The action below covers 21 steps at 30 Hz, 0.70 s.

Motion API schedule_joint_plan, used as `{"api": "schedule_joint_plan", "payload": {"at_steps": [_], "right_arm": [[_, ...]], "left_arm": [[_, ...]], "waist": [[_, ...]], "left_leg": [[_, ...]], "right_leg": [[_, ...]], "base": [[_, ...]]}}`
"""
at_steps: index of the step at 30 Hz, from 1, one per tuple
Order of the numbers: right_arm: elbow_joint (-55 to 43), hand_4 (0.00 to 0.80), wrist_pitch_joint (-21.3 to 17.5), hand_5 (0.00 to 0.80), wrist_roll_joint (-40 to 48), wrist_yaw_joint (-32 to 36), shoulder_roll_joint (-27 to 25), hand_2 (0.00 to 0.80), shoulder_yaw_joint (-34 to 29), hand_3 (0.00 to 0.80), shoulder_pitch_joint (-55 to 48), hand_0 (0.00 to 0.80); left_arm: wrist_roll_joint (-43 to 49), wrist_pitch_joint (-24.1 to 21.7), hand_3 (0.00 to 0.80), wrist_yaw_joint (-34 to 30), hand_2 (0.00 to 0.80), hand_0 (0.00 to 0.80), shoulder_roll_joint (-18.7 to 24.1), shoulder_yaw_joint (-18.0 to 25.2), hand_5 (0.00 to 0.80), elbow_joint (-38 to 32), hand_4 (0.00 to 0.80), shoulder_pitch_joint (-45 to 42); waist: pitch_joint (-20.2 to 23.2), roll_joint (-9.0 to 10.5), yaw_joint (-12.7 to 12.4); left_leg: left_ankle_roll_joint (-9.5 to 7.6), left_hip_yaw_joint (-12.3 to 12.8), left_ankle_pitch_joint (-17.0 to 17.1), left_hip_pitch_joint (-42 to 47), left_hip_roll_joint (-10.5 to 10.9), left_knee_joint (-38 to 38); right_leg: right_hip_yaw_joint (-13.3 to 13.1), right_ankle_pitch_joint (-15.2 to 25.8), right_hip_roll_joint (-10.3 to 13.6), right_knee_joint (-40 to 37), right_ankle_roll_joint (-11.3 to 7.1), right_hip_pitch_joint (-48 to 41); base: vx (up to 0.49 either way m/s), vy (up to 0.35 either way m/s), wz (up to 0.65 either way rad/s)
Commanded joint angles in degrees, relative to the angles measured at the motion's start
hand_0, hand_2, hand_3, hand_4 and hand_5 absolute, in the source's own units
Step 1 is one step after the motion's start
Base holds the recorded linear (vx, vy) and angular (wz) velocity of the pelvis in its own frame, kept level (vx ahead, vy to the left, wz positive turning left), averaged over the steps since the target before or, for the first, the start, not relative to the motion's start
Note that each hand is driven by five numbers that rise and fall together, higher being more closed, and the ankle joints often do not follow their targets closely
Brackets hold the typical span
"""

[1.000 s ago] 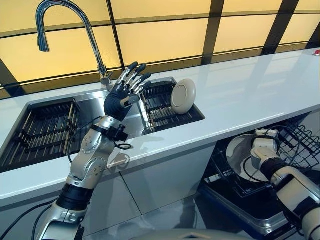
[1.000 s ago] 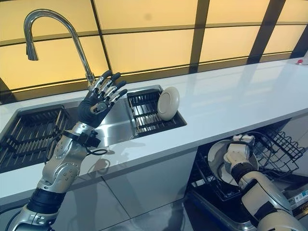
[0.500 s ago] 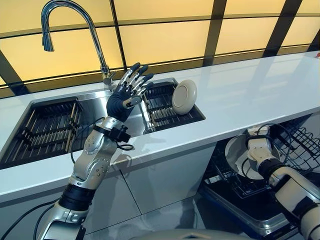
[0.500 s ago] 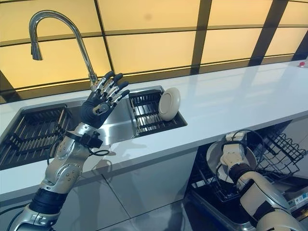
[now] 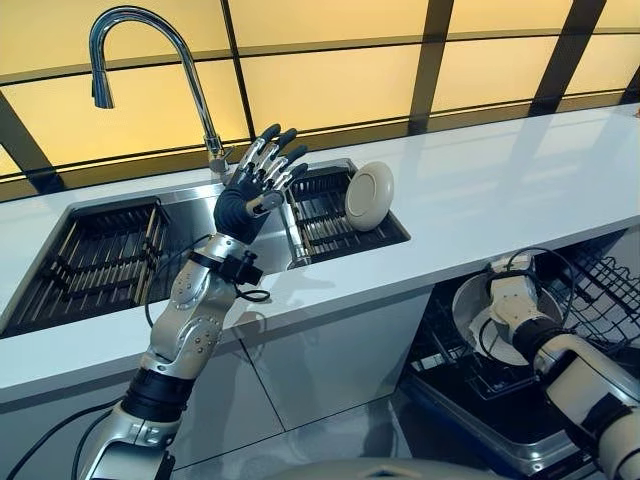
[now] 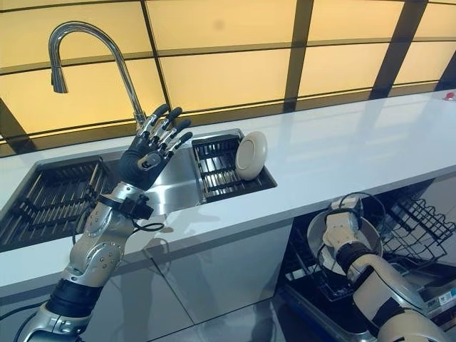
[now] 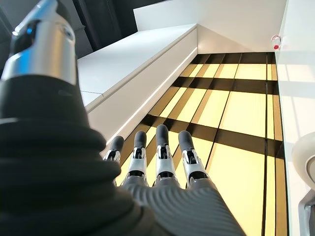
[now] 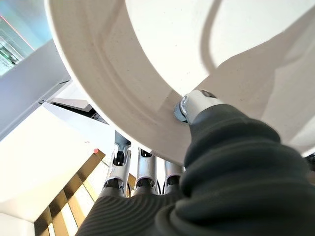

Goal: Take plates into dishwasher

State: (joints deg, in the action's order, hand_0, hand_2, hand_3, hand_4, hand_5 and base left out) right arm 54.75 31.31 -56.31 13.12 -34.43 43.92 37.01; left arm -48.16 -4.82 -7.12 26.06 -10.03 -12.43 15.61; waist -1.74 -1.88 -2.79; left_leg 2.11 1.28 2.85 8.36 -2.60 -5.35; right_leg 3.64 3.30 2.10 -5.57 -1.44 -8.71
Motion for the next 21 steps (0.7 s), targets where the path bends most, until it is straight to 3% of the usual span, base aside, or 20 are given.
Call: {"api": "schedule_joint_plan", "payload": {"at_steps": [1,10,21], "right_arm": [[4.6,0.8,2.9,0.8,8.9,-4.4,-0.5,0.8,1.0,0.8,7.0,0.8],[8.1,0.8,2.5,0.8,9.7,-7.9,-9.2,0.8,-3.1,0.8,9.4,0.8],[9.0,0.8,0.9,0.8,12.1,-12.8,-15.1,0.8,-5.4,0.8,14.4,0.8]], "left_arm": [[-0.7,-2.4,0.0,0.6,0.0,0.0,2.3,-0.4,0.0,-1.7,0.0,5.3],[-1.6,-1.9,0.0,1.8,0.0,0.0,4.0,-0.1,0.0,-2.5,0.0,6.2],[-2.6,-2.2,0.0,2.3,0.0,0.0,5.5,-0.5,0.0,-1.4,0.0,7.2]], "waist": [[-2.0,3.16,-2.6],[-2.5,3.63,-1.6],[-2.5,3.52,-1.1]], "left_leg": [[-5.51,-0.1,-5.2,1.4,4.8,0.4],[-5.48,0.5,-5.2,1.7,4.6,0.4],[-5.41,0.2,-5.0,1.5,4.8,0.4]], "right_leg": [[2.4,-1.5,-0.5,0.6,-1.04,-0.3],[1.8,-1.2,-0.8,0.6,-1.15,-0.2],[1.6,-1.0,-0.9,0.6,-1.21,-0.1]], "base": [[0.0,0.0,0.0],[0.0,0.0,0.0],[0.0,0.0,0.0]]}}
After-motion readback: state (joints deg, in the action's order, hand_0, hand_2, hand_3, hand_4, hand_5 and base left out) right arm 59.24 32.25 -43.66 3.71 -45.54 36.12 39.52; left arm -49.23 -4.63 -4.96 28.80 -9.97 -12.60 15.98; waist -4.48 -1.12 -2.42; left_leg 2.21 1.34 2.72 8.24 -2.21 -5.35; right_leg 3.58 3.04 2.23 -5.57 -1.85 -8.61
